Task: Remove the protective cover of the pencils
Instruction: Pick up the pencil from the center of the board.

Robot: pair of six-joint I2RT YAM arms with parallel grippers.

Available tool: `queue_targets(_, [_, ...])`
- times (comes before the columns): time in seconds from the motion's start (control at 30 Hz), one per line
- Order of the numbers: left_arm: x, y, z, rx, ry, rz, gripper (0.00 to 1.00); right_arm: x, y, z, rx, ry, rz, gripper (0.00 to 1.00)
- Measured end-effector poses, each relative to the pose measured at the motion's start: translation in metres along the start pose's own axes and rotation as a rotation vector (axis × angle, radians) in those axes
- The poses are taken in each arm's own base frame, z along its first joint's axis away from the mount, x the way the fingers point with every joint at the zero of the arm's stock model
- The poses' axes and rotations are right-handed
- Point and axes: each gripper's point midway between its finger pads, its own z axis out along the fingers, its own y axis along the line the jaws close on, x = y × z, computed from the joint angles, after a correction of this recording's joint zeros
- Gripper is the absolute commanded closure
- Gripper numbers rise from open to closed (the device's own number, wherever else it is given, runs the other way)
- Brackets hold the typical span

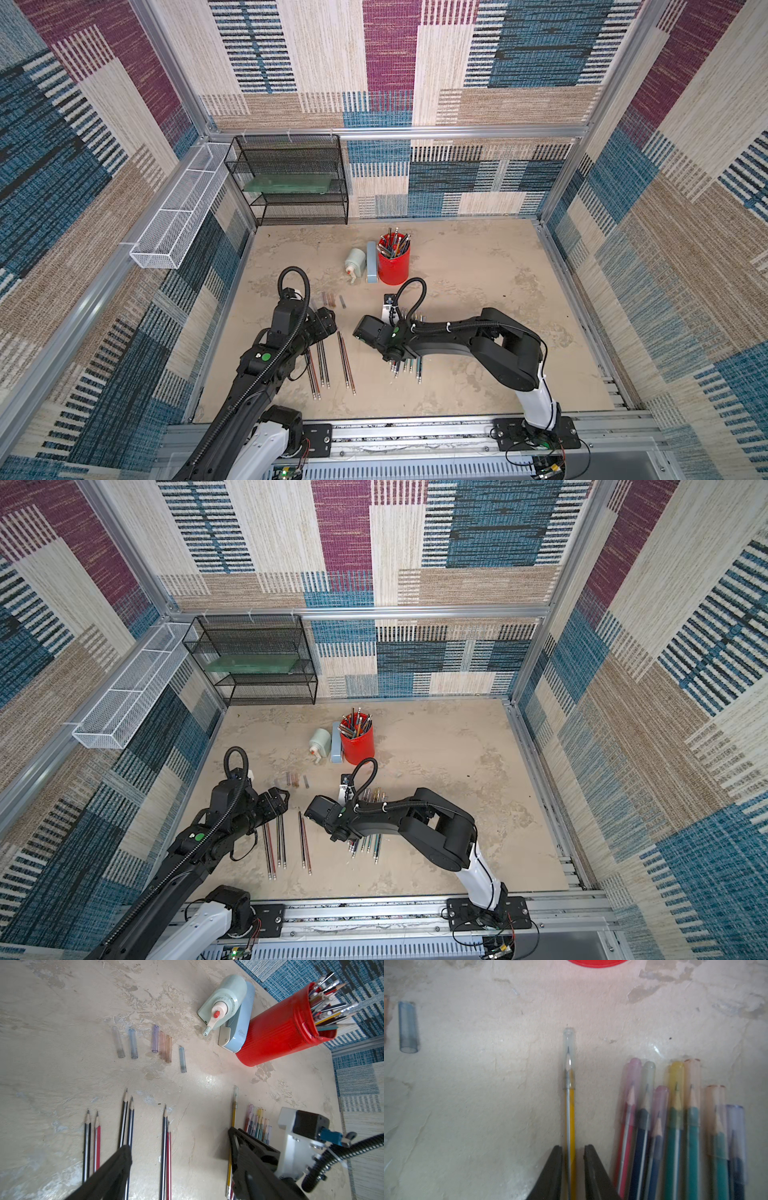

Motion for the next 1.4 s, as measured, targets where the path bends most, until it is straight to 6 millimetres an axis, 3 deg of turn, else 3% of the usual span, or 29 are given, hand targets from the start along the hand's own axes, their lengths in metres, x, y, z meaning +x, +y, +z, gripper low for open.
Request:
queue_targets(0.57, [0.005, -0.015, -0.004, 0.079, 0.040, 0.000, 0.20, 0.004, 0.008, -0.007, -0.053, 0.014, -0.001, 0.95])
queue_targets(0.93, [0.017, -0.041, -0.007, 0.226, 0.117, -0.027, 0.26, -0.011, 0.034, -0.066, -0.269, -0.043, -0.003, 1.00])
queue_targets(1.13, [0.021, -0.062, -0.010, 0.357, 0.150, -0.045, 0.26, -0.013, 0.036, -0.089, -0.379, -0.084, 0.013, 1.00])
queue_targets(1.4, [0.028, -0.073, -0.007, 0.431, 0.193, -0.081, 0.31, -0.017, 0.036, -0.124, -0.532, -0.151, 0.043, 1.00])
